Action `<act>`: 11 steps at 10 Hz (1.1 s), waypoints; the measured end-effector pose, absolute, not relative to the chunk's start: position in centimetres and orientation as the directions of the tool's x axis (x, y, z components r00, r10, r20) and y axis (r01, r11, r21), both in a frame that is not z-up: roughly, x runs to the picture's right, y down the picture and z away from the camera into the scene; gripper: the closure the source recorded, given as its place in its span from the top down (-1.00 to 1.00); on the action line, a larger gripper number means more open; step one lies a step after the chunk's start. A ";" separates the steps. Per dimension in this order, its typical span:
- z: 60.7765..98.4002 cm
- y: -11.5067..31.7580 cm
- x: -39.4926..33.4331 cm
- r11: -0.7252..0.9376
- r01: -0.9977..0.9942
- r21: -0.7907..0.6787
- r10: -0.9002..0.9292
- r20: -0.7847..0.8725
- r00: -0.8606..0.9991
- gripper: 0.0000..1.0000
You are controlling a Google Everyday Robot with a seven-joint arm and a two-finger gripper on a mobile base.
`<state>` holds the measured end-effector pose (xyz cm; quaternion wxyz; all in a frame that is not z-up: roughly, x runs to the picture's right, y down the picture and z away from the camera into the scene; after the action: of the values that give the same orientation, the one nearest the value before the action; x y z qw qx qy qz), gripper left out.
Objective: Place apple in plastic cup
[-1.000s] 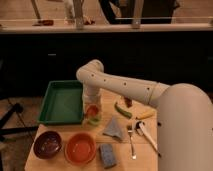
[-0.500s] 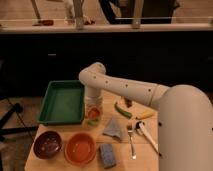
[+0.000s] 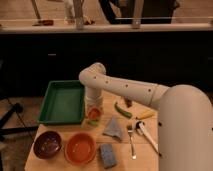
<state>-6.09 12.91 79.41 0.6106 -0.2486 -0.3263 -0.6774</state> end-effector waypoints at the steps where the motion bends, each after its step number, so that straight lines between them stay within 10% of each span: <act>1: 79.4 12.9 -6.1 -0.041 0.989 0.139 -0.665 0.735 -0.131 -0.91; 6: 79.4 12.9 -6.1 -0.041 0.989 0.138 -0.665 0.735 -0.131 -0.95; 11: 79.4 12.9 -6.1 -0.042 0.989 0.139 -0.665 0.735 -0.131 0.02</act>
<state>-6.12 12.92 79.40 0.6104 -0.2485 -0.3264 -0.6776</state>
